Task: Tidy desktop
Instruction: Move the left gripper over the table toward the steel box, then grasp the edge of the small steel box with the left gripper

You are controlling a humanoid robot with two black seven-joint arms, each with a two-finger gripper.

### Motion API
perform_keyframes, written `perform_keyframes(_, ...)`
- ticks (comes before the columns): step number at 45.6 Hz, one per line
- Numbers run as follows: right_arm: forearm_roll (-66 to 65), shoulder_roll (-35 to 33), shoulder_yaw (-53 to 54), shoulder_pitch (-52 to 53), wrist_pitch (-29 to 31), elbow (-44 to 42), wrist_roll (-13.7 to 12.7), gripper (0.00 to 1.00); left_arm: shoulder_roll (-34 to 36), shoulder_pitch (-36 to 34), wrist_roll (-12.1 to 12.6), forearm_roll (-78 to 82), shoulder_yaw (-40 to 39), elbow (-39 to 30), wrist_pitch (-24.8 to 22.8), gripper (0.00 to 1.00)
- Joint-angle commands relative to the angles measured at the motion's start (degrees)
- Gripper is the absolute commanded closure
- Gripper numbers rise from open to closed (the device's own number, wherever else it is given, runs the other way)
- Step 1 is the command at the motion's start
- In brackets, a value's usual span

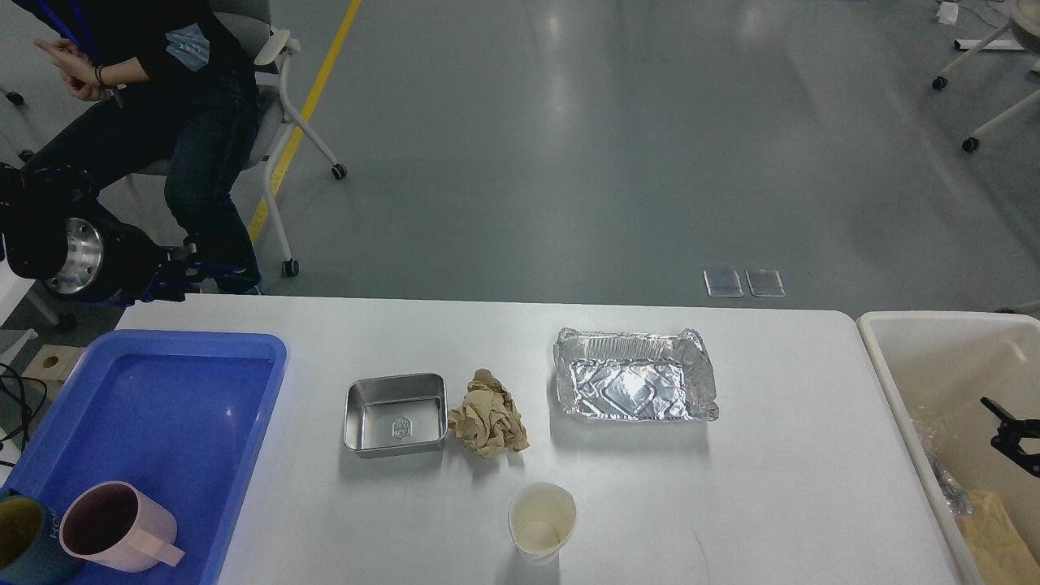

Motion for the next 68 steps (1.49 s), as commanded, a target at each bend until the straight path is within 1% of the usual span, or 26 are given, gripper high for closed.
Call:
perform_keyframes(1, -0.03, -0.01, -0.03, -0.14, 0.00, 0.00, 0.03, 0.00, -2.30, 0.46, 6.24, -0.19, -0.13, 1.10, -0.10, 0.03)
perform_keyframes(5, -0.03, 0.07, -0.03, -0.23, 0.00, 0.00, 0.03, 0.00, -5.46, 0.99, 10.64, -0.19, -0.13, 2.77, -0.10, 0.03)
perform_keyframes(7, -0.03, 0.07, -0.03, -0.23, 0.00, 0.09, 0.03, 0.00, -6.60, 1.69, 11.96, -0.19, -0.13, 3.12, -0.10, 0.03)
perform_keyframes(10, -0.03, 0.07, -0.03, -0.23, 0.00, 0.09, 0.03, 0.00, -8.27, 2.57, 12.67, -0.28, -0.39, 4.26, -0.02, 0.03)
perform_keyframes(21, -0.12, 0.16, -0.11, -0.93, 0.09, 0.09, 0.03, 0.00, -17.76, 5.90, 12.67, -0.19, -0.30, 10.68, -0.19, 0.02)
perform_keyframes(26, -0.12, 0.16, -0.11, -0.93, 0.09, 0.09, 0.03, 0.00, -19.00, 7.40, 13.02, -0.10, -0.04, 10.94, -0.19, 0.02)
perform_keyframes(28, -0.12, 0.16, -0.11, -0.93, 0.09, 0.09, 0.03, 0.00, -19.79, 7.76, 13.90, -0.10, -0.04, 10.94, -0.19, 0.02)
perform_keyframes(33, -0.12, 0.16, -0.11, -1.02, 0.09, 0.09, 0.03, 0.00, -21.73, 8.28, 18.81, -0.28, -0.13, 11.03, -0.28, 0.02)
perform_keyframes(35, -0.12, 0.16, -0.11, -1.02, 0.09, 0.09, 0.03, 0.00, -22.34, 8.90, 19.70, -0.28, -0.22, 11.21, 0.16, 0.02)
perform_keyframes(40, -0.12, 0.16, -0.20, -1.11, 0.09, 0.09, 0.03, 0.00, -24.10, 10.66, 19.70, -0.45, -1.09, 13.31, 0.51, 0.02)
perform_keyframes(47, -0.12, 0.16, -0.20, -1.54, 0.09, 0.09, 0.03, 0.00, -27.70, 10.75, 19.53, -0.98, -1.18, 16.83, 0.51, 0.02)
perform_keyframes(56, -0.12, 0.16, -0.20, -1.81, 0.09, 0.09, 0.03, 0.00, -28.85, 11.27, 19.00, -0.89, -3.38, 17.45, 0.60, 0.02)
perform_keyframes(68, -0.12, 0.16, -0.20, -1.90, 0.09, 0.09, 0.12, 0.00, -30.43, 11.36, 18.91, -0.81, -3.82, 19.73, 0.60, 0.02)
